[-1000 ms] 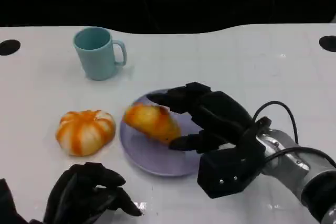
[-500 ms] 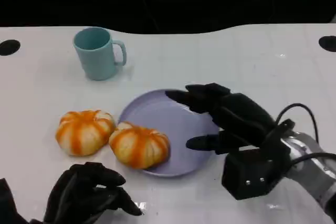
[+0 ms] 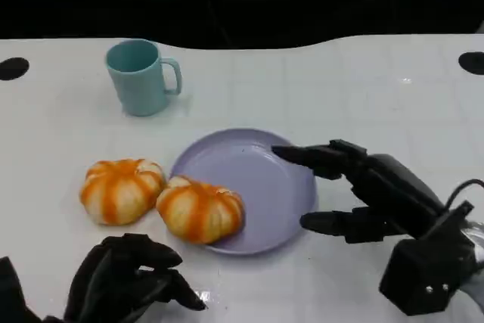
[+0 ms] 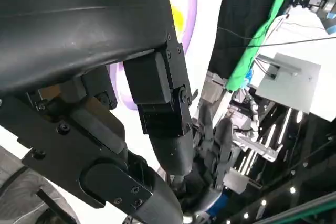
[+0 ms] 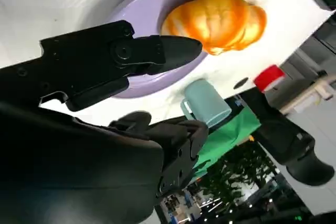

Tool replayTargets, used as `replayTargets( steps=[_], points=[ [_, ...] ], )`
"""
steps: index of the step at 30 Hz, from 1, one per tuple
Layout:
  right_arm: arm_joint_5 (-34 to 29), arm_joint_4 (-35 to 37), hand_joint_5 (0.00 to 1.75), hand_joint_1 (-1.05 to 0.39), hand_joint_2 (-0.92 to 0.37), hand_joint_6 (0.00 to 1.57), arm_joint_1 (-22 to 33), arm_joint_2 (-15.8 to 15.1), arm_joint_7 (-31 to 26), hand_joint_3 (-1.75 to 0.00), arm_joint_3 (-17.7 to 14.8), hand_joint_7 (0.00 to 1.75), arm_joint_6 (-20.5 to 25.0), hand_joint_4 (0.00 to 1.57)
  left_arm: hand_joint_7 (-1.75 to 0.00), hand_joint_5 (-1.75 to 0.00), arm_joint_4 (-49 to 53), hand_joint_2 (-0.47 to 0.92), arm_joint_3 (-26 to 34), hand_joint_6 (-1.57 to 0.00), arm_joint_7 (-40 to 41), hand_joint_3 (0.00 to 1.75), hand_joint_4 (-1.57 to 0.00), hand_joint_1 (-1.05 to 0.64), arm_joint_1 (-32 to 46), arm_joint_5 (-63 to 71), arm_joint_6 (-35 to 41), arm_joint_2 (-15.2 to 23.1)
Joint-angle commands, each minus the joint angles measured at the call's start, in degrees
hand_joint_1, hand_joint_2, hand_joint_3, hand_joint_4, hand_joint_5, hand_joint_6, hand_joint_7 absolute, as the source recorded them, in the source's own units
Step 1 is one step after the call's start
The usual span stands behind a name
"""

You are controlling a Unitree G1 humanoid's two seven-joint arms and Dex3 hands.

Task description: Grasp the bread from the table and place it into the plate.

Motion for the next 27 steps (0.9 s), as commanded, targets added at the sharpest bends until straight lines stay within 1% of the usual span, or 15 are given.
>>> replayTargets(
  steps=[1,2,4,6,7,8,9,13,16,19,22,23,26,27],
  points=[
    [6.29,-4.49,0.81,-0.60,-0.92,0.66,4.40,-0.90,3.71,-0.27,-2.38,0.19,-0.47,0.47,-0.18,-0.45,-0.43,0.62,0.32,-1.57,0.23,0.00,-1.57,-0.96,0.32,-0.26,0.34,0.41],
    [7.92,-5.50,0.83,-0.60,-0.92,0.68,5.44,-0.87,4.72,-0.27,-2.75,0.20,-0.58,0.48,-0.18,-0.45,-0.57,0.62,0.26,-1.57,0.39,0.00,-1.57,-0.96,0.41,-0.10,0.27,0.40],
    [11.74,-7.32,1.01,-0.56,-0.92,0.73,7.32,-0.78,7.26,-0.27,-3.37,0.27,-0.36,0.48,-0.18,-0.45,-0.67,0.63,0.22,-1.57,0.46,0.00,-1.57,-0.97,0.47,-0.01,0.25,0.40],
    [16.40,-9.04,1.20,-0.50,-0.92,0.73,9.00,-0.48,10.33,-0.28,-3.86,0.48,0.89,0.49,-0.18,-0.45,-0.74,0.63,0.20,-1.57,0.43,0.00,-1.57,-0.97,0.48,-0.06,0.39,0.42],
    [18.62,-9.58,1.24,-0.49,-0.92,0.73,9.69,-0.32,11.86,-0.28,-4.10,0.53,1.32,0.49,-0.18,-0.45,-0.86,0.63,0.17,-1.57,0.47,0.00,-1.57,-0.97,0.51,-0.08,0.49,0.40],
    [20.29,-10.34,1.32,-0.48,-0.92,0.71,10.53,-0.27,13.04,-0.29,-4.44,0.67,1.93,0.51,-0.18,-0.45,-0.99,0.62,0.12,-1.57,0.61,0.00,-1.57,-0.97,0.57,0.04,0.41,0.36],
    [21.47,-11.01,1.37,-0.48,-0.92,0.68,11.20,-0.24,13.97,-0.30,-4.76,0.80,2.53,0.52,-0.18,-0.45,-1.06,0.63,0.09,-1.57,0.71,0.00,-1.57,-0.97,0.61,0.14,0.29,0.33],
    [25.44,-15.34,1.52,-0.50,-0.92,0.63,14.76,-0.24,16.65,-0.32,-6.16,1.12,6.68,0.61,-0.18,-0.45,-1.22,0.63,0.03,-1.57,0.73,0.00,-1.57,-0.97,0.68,0.14,0.35,0.25],
    [27.73,-18.83,1.60,-0.49,-0.92,0.61,17.52,-0.21,18.02,-0.33,-7.30,1.25,9.74,0.67,-0.18,-0.45,-1.49,0.63,-0.01,-1.57,0.76,0.00,-1.57,-0.97,0.79,0.11,0.47,0.23],
    [29.27,-21.87,1.72,-0.48,-0.92,0.60,19.82,-0.25,18.90,-0.33,-8.34,1.38,12.85,0.67,-0.17,-0.44,-1.56,0.64,0.00,-1.57,0.72,0.01,-1.57,-0.96,0.85,0.13,0.36,0.21],
    [30.11,-24.72,1.74,-0.47,-0.92,0.58,21.99,-0.73,19.66,-0.34,-9.29,1.48,16.15,0.72,-0.17,-0.44,-1.53,0.64,0.06,-1.57,0.63,0.01,-1.57,-0.96,0.83,0.02,0.42,0.24],
    [30.41,-25.44,1.74,-0.46,-0.92,0.57,22.61,-0.80,20.04,-0.35,-9.59,1.55,17.11,0.75,-0.17,-0.44,-1.58,0.64,0.06,-1.57,0.63,0.00,-1.57,-0.96,0.83,-0.01,0.51,0.27],
    [31.10,-26.45,1.75,-0.44,-0.92,0.54,23.89,-0.66,21.20,-0.36,-10.35,1.70,18.52,0.77,-0.17,-0.44,-1.47,0.64,0.11,-1.57,0.57,0.00,-1.57,-0.96,0.78,0.01,0.38,0.29],
    [31.65,-26.65,1.75,-0.43,-0.92,0.54,24.18,-0.60,21.71,-0.36,-10.55,1.72,19.18,0.77,-0.17,-0.44,-1.39,0.64,0.12,-1.57,0.52,0.00,-1.57,-0.96,0.75,0.03,0.30,0.30]
  ],
)
